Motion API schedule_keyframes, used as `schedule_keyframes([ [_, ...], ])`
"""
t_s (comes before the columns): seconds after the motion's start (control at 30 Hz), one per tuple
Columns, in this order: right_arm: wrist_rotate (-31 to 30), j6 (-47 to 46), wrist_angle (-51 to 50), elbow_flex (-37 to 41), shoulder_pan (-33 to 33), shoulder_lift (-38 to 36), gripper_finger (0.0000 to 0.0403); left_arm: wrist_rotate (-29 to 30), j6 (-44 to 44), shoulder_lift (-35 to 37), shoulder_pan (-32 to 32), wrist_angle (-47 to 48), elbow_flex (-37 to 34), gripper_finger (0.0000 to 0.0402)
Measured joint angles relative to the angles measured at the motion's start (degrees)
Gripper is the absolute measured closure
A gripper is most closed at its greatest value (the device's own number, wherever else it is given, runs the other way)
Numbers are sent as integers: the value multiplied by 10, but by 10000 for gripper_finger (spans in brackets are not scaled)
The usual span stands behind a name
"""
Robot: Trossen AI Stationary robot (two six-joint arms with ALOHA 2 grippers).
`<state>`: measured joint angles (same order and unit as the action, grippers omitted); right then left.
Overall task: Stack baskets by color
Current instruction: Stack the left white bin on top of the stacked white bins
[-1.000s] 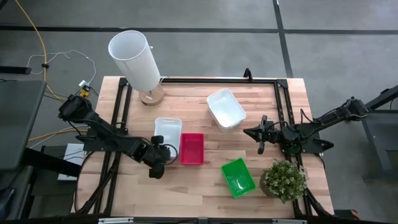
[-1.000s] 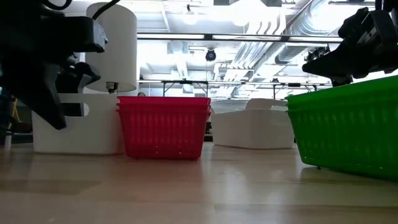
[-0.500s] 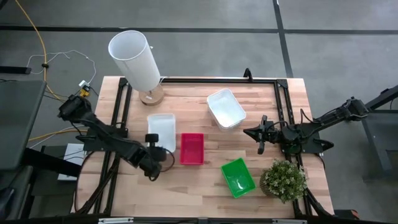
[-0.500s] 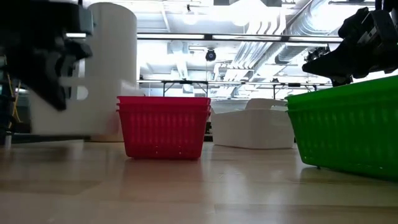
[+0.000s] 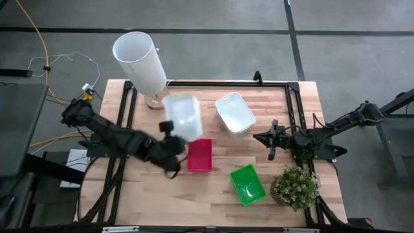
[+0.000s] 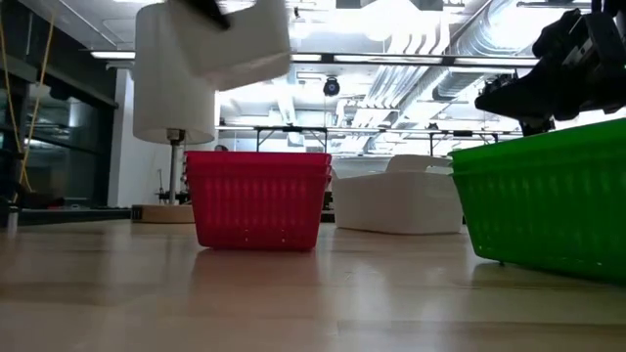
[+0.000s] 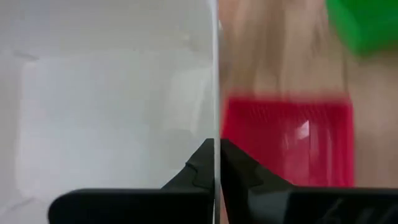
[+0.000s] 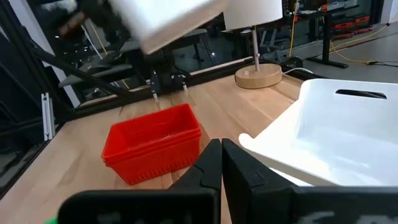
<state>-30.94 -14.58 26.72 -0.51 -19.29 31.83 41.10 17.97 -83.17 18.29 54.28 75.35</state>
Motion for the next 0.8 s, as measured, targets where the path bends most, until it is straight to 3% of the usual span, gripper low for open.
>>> schedule_keyframes([
  [0.13, 0, 0, 7, 0, 0, 0, 403, -19, -73, -18, -82, -97, 54, 401],
  [0.37, -7, 0, 10, 0, 0, 0, 403, -179, -102, -77, -211, -251, 113, 401],
  [0.57, -10, 2, 17, 0, 0, 0, 403, -211, -88, -172, -256, -253, 193, 401],
  [0.8, -25, 5, 18, -1, 0, 0, 403, -293, -55, -275, -282, -262, 291, 401],
])
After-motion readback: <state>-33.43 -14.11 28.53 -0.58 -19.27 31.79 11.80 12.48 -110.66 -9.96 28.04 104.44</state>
